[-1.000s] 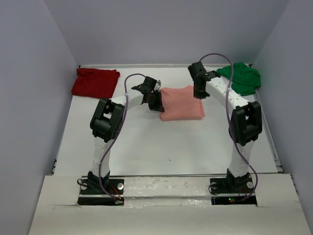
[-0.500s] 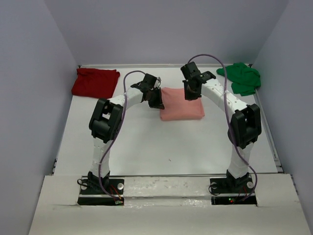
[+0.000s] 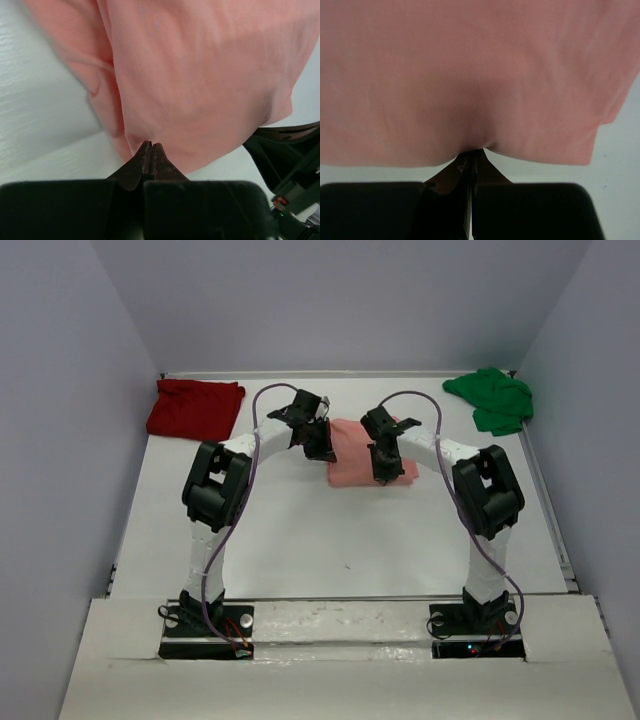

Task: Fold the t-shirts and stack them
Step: Smooth out wrinkles on the folded tshirt, then put the neatly folded tshirt into the corner of the board with the left arm

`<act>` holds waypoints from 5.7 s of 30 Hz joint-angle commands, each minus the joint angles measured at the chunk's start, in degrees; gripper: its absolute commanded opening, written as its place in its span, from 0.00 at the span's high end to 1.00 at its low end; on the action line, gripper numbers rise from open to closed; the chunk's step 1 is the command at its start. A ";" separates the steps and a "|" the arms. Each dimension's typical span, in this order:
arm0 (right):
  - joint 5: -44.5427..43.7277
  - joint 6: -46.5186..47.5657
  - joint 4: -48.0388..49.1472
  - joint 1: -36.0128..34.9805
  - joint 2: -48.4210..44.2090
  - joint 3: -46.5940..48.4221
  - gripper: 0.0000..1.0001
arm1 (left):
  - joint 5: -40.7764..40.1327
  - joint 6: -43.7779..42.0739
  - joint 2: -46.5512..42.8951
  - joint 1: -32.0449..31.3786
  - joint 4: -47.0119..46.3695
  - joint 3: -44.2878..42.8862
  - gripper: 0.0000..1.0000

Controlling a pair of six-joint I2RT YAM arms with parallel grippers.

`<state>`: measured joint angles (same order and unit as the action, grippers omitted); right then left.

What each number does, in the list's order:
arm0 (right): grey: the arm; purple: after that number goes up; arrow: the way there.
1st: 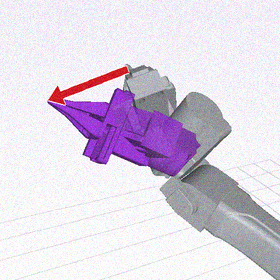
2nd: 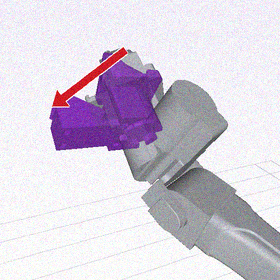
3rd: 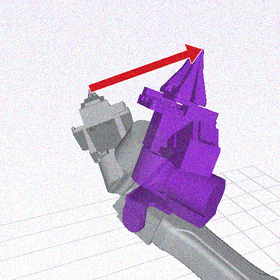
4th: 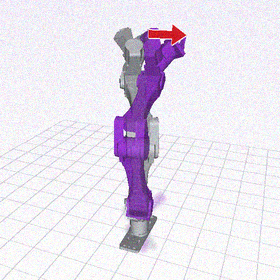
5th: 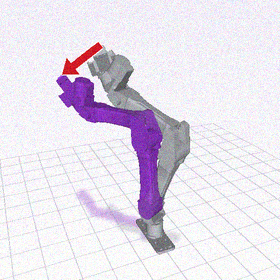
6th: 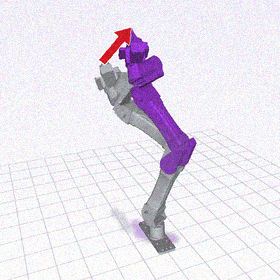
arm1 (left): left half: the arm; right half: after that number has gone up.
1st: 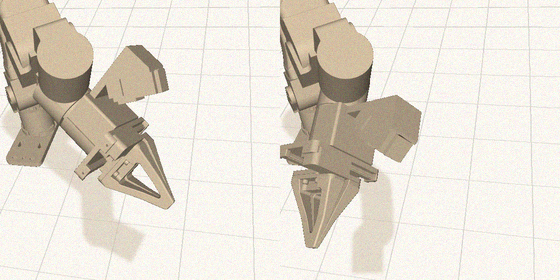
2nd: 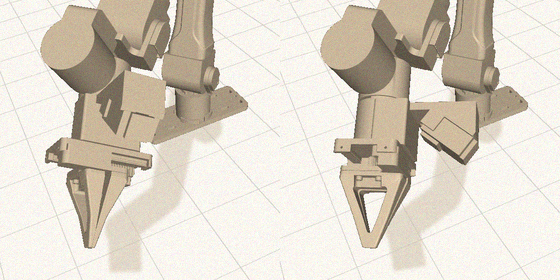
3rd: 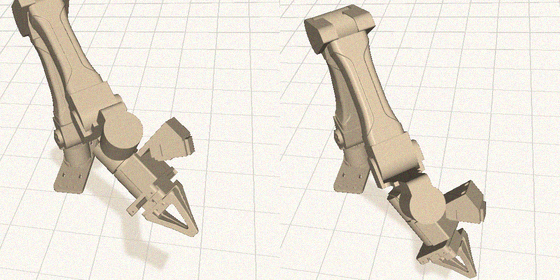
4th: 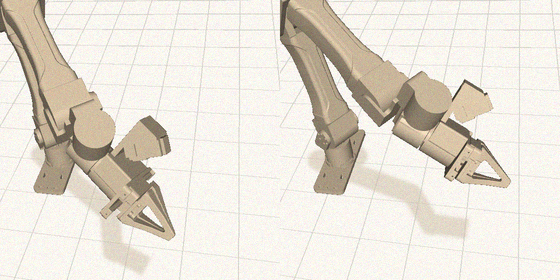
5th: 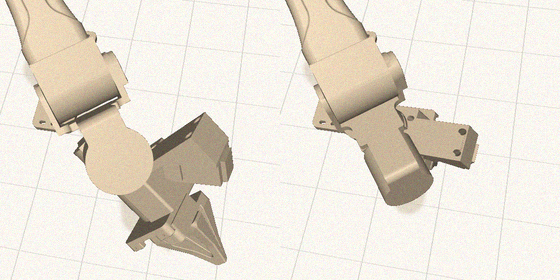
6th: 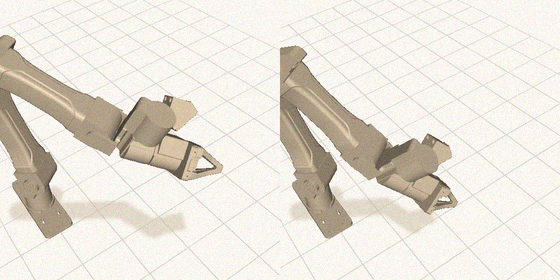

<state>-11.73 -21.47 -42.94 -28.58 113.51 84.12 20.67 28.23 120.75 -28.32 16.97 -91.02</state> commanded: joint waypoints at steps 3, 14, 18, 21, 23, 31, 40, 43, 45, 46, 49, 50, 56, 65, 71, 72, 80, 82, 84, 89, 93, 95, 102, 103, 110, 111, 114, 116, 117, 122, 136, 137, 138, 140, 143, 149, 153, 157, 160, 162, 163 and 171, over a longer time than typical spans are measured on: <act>-2.32 -1.47 2.95 -1.39 -0.30 -0.28 1.00 | 1.22 -1.07 -5.08 0.19 1.31 -3.11 1.00; -7.61 0.73 -7.51 -3.59 -10.06 14.75 1.00 | 2.18 -0.54 -5.35 -0.95 1.31 -5.21 1.00; -11.38 2.84 -7.51 -3.59 -8.41 17.39 1.00 | 3.06 -0.28 -2.98 -0.95 1.66 -7.41 1.00; -12.62 3.45 -7.95 -2.98 -3.75 19.41 1.00 | 3.33 -0.28 -0.96 -1.04 1.75 -9.17 1.00; -13.84 3.63 -8.30 -2.45 -0.06 20.38 1.00 | 3.76 -0.89 0.45 -0.86 3.24 -11.71 1.00; -17.54 6.88 -7.60 0.36 9.53 27.84 1.00 | 8.51 -2.12 6.86 -0.25 4.47 -18.31 1.00; -16.67 8.64 -7.25 4.67 12.52 30.76 1.00 | 10.01 -2.04 13.62 1.16 6.14 -24.55 1.00; -15.88 8.82 -6.99 5.72 13.13 30.32 1.00 | 9.74 -1.42 15.21 1.86 6.14 -24.82 1.00; -15.00 8.99 -6.46 6.34 14.27 30.06 1.00 | 9.74 -0.98 16.00 2.30 5.79 -24.82 1.00; -14.64 8.99 -6.37 6.86 14.80 30.14 1.00 | 9.74 -0.98 16.27 2.47 5.79 -25.08 1.00; -13.07 9.08 -5.84 6.87 17.09 30.40 1.00 | 9.83 -0.90 16.89 2.74 5.88 -25.26 1.00; -12.54 8.91 -5.75 7.39 17.61 30.41 1.00 | 9.92 -0.89 16.89 2.83 5.88 -25.26 1.00; -10.07 7.76 -5.31 7.40 22.01 30.49 1.00 | 9.83 -1.24 16.45 3.00 5.79 -24.11 1.00; -10.42 6.97 -4.87 7.40 18.95 29.52 1.00 | 9.13 -1.69 13.55 3.09 4.30 -19.28 1.00; -13.58 9.61 -7.16 7.40 14.72 33.12 1.00 | 4.57 -2.83 9.25 2.83 4.82 -18.40 1.00; -14.20 9.70 -7.77 7.40 13.67 34.26 1.00 | 2.99 -3.18 7.33 2.74 5.00 -17.88 1.00; -13.32 9.78 -9.00 7.40 2.95 32.87 0.78 | -6.60 -5.90 -2.70 1.86 7.89 -14.98 0.66; -13.15 9.44 -9.01 7.40 0.06 30.51 0.63 | -9.32 -6.25 -5.16 1.86 8.78 -13.32 0.61; -12.97 8.21 -8.83 6.87 -4.78 28.05 0.48 | -11.08 -6.78 -6.84 1.86 8.78 -10.67 0.56; -4.04 6.36 -4.36 6.87 -17.16 13.93 0.40 | -10.48 -8.36 -10.35 2.73 8.52 -4.53 0.41; 7.49 5.39 1.09 6.87 -31.55 2.74 0.40 | 2.59 -7.32 -12.63 7.47 3.78 5.56 0.39; 10.48 4.43 2.06 6.87 -35.27 -0.08 0.41 | 7.00 -7.13 -12.82 10.37 1.67 8.05 0.39; 13.40 4.60 0.40 6.87 -44.51 -4.66 0.41 | 13.87 -5.38 -12.73 12.14 -2.19 13.84 0.41; 13.22 4.43 0.31 6.87 -45.04 -5.53 0.41 | 14.57 -4.85 -13.34 12.14 -3.60 15.94 0.41; 15.77 3.63 0.49 6.87 -46.54 -6.86 0.41 | 31.71 4.63 -8.87 11.79 -22.58 21.59 0.43; 15.86 3.63 0.49 6.87 -46.98 -6.95 0.41 | 32.67 6.21 -7.91 11.79 -24.60 22.02 0.41; 15.77 4.07 0.14 6.87 -48.38 -7.04 0.41 | 33.47 7.54 -6.50 11.79 -27.52 22.21 0.38; 15.33 4.25 -0.04 6.87 -49.09 -6.86 0.41 | 34.00 7.81 -5.53 11.88 -27.52 21.51 0.37; 15.33 4.51 -0.04 6.87 -49.61 -6.69 0.41 | 34.09 8.42 -4.48 11.88 -27.61 20.89 0.33; 15.15 5.04 -0.13 6.87 -50.06 -5.37 0.41 | 32.69 8.25 -1.31 11.88 -24.20 17.91 0.28; 13.75 6.71 0.14 6.87 -49.62 -4.67 0.41 | 32.60 8.69 8.71 12.93 -19.62 6.57 0.18; 13.66 6.80 0.14 6.87 -49.62 -4.49 0.41 | 32.16 8.34 8.98 12.93 -19.09 6.13 0.18; 13.66 6.80 0.22 6.87 -49.70 -3.97 0.41 | 30.85 8.25 9.06 12.93 -18.30 5.86 0.18; 13.57 6.88 0.22 6.87 -49.62 -3.52 0.41 | 29.70 7.90 9.42 12.93 -15.32 5.24 0.18; 14.45 6.53 0.22 6.87 -48.74 -2.64 0.41 | 26.10 6.49 9.24 12.06 -10.93 3.93 0.18; 15.41 5.74 1.63 6.87 -47.34 -2.73 0.41 | 21.27 5.08 10.64 8.99 -6.52 0.59 0.19; 15.33 5.57 1.81 6.87 -47.68 -2.55 0.40 | 21.52 5.43 11.97 7.75 -6.25 -0.56 0.19; 14.80 5.92 1.72 6.87 -48.21 -2.47 0.40 | 21.78 6.40 12.40 6.70 -6.78 -0.82 0.20; 14.72 5.83 1.63 6.87 -47.95 -2.55 0.40 | 22.05 6.93 12.32 6.17 -7.48 -0.73 0.22; 14.71 5.74 1.72 6.87 -48.21 -2.64 0.40 | 22.31 6.84 12.23 6.08 -7.57 -0.65 0.23; 14.37 5.74 1.72 6.87 -48.30 -2.82 0.40 | 22.14 6.84 11.97 6.08 -7.57 -0.30 0.24; 12.34 6.18 1.19 6.87 -49.35 -2.12 0.39 | 20.56 7.02 11.97 6.26 -8.01 1.29 0.51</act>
<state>2.31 -15.86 -44.29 -21.45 66.24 79.05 43.72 35.92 130.56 -21.69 5.78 -91.37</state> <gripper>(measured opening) 0.607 0.547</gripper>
